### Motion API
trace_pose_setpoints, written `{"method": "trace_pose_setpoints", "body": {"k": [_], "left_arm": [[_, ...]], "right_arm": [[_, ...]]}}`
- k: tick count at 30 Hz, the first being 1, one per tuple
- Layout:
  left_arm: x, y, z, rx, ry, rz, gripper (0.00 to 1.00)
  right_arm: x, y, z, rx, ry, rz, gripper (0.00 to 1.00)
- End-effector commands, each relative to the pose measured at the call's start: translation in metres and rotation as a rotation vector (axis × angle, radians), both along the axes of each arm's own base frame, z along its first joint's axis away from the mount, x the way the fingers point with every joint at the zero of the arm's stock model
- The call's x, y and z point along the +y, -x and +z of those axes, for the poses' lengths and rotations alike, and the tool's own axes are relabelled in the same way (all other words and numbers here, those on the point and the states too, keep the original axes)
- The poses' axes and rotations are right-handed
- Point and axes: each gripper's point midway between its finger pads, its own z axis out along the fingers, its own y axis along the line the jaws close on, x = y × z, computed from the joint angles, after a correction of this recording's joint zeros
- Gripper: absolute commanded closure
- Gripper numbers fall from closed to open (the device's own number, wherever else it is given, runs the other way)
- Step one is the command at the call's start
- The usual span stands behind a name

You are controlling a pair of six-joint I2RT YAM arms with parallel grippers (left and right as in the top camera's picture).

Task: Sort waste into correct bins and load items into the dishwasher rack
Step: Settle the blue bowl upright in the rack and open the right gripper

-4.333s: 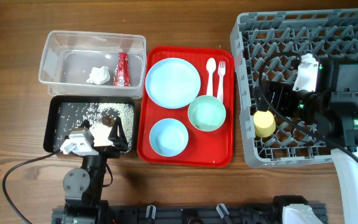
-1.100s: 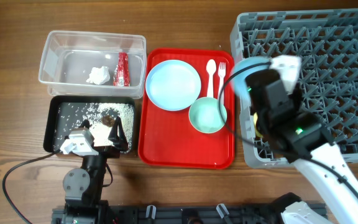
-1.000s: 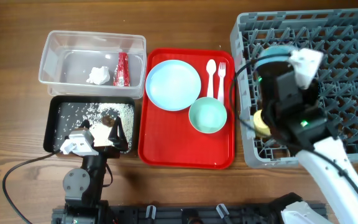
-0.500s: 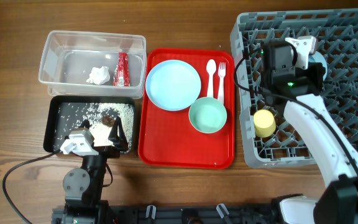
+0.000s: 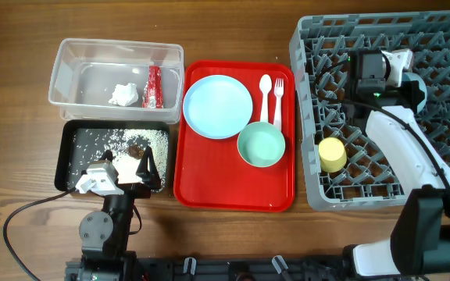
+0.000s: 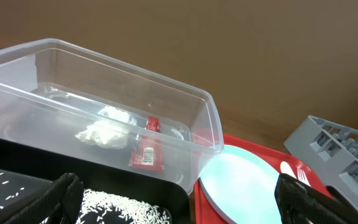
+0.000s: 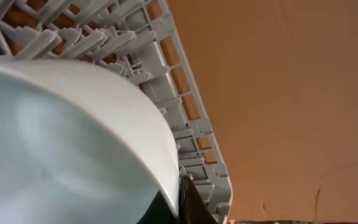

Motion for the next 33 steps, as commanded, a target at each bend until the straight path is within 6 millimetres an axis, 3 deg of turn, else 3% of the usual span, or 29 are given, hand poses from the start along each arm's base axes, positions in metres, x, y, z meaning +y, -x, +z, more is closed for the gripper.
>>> {"method": "trace_pose_setpoints", "body": {"k": [1,7,12,18,23,33], "left_arm": [[-0.001,0.000,-0.001,-0.005,-0.012,-0.011,0.00],[-0.001,0.000,-0.001,-0.005,-0.012,-0.011,0.00],[-0.001,0.000,-0.001,-0.005,-0.012,-0.011,0.00],[-0.001,0.000,-0.001,-0.005,-0.012,-0.011,0.00],[-0.001,0.000,-0.001,-0.005,-0.012,-0.011,0.00],[-0.001,0.000,-0.001,-0.005,-0.012,-0.011,0.00]], "right_arm": [[0.020,-0.012,-0.022,0.097,-0.007,0.069,0.96],[0.058,-0.021,-0.023,0.112,0.003,0.171,0.95],[0.043,-0.021,-0.005,0.038,0.078,0.098,0.96],[0.024,-0.024,-0.013,0.012,0.006,0.073,0.96],[0.010,-0.028,-0.007,0.002,0.024,0.059,0.96],[0.013,-0.045,-0.003,-0.053,-0.002,0.107,0.96]]}}
